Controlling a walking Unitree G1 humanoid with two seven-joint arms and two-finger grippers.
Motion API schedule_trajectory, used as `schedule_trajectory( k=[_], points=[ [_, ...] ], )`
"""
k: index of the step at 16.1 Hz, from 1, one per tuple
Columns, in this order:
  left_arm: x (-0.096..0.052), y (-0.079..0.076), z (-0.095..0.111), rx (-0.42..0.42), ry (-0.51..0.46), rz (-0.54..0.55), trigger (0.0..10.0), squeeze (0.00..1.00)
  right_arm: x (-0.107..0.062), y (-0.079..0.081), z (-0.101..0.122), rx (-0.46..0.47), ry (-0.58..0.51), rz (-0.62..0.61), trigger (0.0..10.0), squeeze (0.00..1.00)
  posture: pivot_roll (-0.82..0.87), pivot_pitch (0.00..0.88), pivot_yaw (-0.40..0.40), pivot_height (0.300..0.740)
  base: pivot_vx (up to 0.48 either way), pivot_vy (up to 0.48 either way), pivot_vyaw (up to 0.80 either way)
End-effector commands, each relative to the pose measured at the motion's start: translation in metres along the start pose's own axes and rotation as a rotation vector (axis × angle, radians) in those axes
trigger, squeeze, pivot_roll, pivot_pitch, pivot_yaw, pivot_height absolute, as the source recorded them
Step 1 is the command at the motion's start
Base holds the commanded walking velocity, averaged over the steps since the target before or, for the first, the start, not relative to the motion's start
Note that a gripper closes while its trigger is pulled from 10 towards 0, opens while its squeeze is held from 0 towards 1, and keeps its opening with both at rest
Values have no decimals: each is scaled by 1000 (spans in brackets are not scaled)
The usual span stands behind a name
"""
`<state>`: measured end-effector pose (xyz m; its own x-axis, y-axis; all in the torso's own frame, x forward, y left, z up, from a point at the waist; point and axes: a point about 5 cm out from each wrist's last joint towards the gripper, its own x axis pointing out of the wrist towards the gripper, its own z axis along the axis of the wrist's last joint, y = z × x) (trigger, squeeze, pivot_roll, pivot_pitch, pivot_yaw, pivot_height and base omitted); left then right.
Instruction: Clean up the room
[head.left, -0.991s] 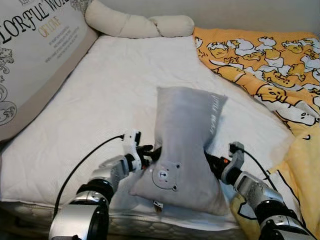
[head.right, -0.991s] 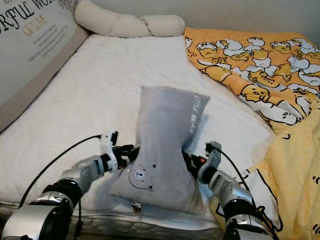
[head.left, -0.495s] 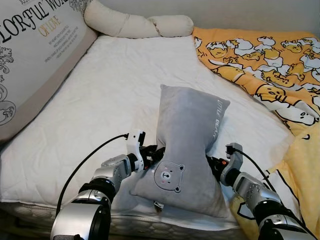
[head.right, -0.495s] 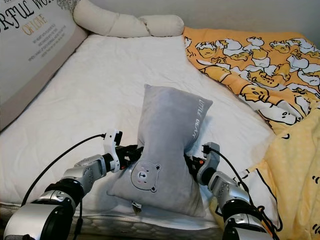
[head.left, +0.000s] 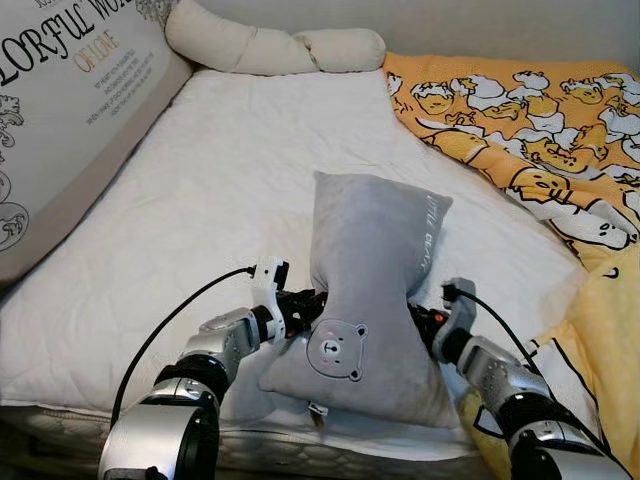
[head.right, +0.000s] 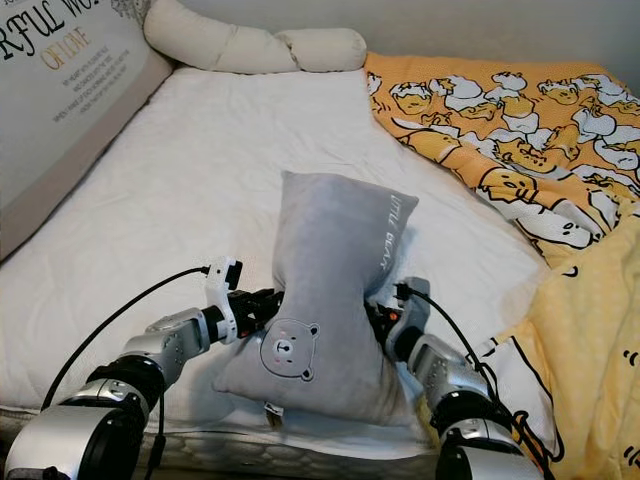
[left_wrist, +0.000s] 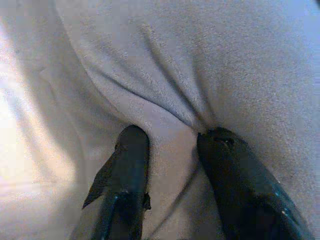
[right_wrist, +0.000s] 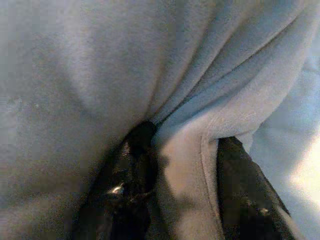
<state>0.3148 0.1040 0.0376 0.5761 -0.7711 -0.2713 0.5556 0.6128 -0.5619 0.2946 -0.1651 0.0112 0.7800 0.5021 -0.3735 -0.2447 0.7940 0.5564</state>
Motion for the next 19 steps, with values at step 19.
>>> schedule_trajectory(
  k=[19],
  points=[
    [-13, -48, 113, 199, -406, -310, 0, 0, 11, 73, 94, -18, -528, 224, 0, 0, -68, 0, 88, 740, 0, 0, 0]
  ],
)
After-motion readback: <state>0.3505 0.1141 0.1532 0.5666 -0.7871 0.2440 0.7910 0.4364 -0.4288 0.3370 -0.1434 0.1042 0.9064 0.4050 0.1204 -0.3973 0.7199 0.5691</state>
